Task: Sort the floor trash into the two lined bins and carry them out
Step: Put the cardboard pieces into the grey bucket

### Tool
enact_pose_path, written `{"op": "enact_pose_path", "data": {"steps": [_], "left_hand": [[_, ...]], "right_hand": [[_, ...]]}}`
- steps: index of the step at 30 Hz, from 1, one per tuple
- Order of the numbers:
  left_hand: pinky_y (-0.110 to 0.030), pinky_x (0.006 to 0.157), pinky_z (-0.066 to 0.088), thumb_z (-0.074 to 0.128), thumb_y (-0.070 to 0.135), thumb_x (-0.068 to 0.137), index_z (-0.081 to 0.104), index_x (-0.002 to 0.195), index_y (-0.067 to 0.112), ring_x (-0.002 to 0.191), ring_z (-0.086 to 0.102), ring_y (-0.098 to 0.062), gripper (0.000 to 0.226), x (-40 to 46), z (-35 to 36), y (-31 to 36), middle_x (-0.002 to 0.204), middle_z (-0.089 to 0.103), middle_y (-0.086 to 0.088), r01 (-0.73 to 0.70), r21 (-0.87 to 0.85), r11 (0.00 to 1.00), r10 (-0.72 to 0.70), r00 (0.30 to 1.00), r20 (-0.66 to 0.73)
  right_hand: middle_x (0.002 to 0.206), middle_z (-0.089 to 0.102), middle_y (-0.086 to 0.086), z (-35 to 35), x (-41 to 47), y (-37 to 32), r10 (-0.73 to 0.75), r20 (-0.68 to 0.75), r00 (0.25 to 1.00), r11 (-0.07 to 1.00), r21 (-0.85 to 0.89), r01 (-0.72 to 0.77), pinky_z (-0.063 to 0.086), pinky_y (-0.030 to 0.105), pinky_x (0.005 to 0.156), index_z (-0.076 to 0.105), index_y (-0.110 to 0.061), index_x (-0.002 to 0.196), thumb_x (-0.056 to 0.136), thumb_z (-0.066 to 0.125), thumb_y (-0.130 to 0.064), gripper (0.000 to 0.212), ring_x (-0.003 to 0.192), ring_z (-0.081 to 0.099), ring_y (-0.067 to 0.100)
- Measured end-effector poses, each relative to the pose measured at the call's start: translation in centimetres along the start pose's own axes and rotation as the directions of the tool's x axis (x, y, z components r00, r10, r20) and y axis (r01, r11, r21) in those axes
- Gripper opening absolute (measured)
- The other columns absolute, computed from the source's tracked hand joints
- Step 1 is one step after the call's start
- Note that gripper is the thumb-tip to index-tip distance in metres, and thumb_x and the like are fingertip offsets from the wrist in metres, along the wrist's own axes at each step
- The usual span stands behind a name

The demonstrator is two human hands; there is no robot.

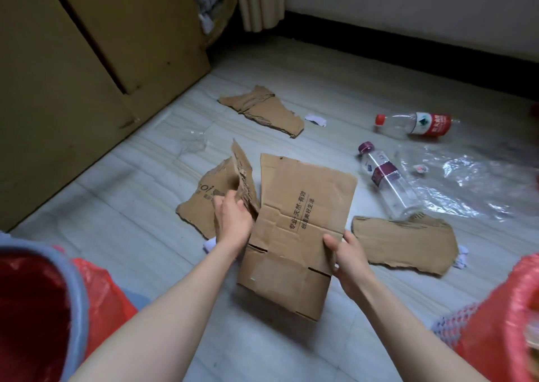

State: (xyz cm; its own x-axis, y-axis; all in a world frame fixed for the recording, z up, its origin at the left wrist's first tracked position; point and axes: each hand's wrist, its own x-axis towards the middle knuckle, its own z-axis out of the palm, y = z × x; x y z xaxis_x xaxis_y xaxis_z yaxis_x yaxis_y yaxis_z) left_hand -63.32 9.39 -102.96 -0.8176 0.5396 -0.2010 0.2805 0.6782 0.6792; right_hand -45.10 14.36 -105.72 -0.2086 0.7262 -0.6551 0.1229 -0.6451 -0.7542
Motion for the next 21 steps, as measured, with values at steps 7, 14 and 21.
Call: {"op": "enact_pose_path", "data": {"steps": [7, 14, 21], "left_hand": [[-0.036, 0.083, 0.039, 0.044, 0.006, 0.092, 0.060, 0.110, 0.005, 0.106, 0.054, -0.037, 0.025, -5.7, -11.9, 3.9, 0.112, 0.063, -0.020, -0.369, 0.088, 0.925, 0.376, 0.924, -0.075], [-0.031, 0.075, 0.043, 0.048, 0.009, 0.092, 0.066, 0.107, 0.015, 0.096, 0.062, -0.032, 0.024, -12.9, -24.2, 6.0, 0.101, 0.071, -0.012, -0.468, -0.042, 0.883, 0.437, 0.852, -0.288], [-0.033, 0.084, 0.045, 0.048, 0.001, 0.087, 0.064, 0.113, 0.010, 0.103, 0.061, -0.034, 0.032, -16.4, -32.9, 2.9, 0.108, 0.069, -0.016, -0.374, -0.135, 0.918, 0.265, 0.828, -0.495]], "right_hand": [[0.103, 0.063, 0.010, -0.5, -9.6, -5.4, -0.171, -0.044, 0.984, 0.982, 0.070, 0.174, 0.050, 0.032, 0.072, 0.052, -0.011, 0.115, 0.095, 0.051, -0.007, 0.021, 0.083, 0.060, 0.020], [0.100, 0.065, 0.012, 1.0, -21.5, -10.1, -0.362, -0.033, 0.932, 0.922, 0.134, 0.363, 0.050, 0.037, 0.083, 0.055, -0.013, 0.111, 0.095, 0.048, -0.007, 0.018, 0.082, 0.061, 0.019], [0.090, 0.055, 0.004, 5.9, -30.6, -10.9, -0.868, 0.168, 0.468, 0.324, -0.522, 0.789, 0.034, 0.025, 0.068, 0.062, -0.007, 0.091, 0.089, 0.052, -0.004, 0.010, 0.082, 0.052, 0.021]]}}
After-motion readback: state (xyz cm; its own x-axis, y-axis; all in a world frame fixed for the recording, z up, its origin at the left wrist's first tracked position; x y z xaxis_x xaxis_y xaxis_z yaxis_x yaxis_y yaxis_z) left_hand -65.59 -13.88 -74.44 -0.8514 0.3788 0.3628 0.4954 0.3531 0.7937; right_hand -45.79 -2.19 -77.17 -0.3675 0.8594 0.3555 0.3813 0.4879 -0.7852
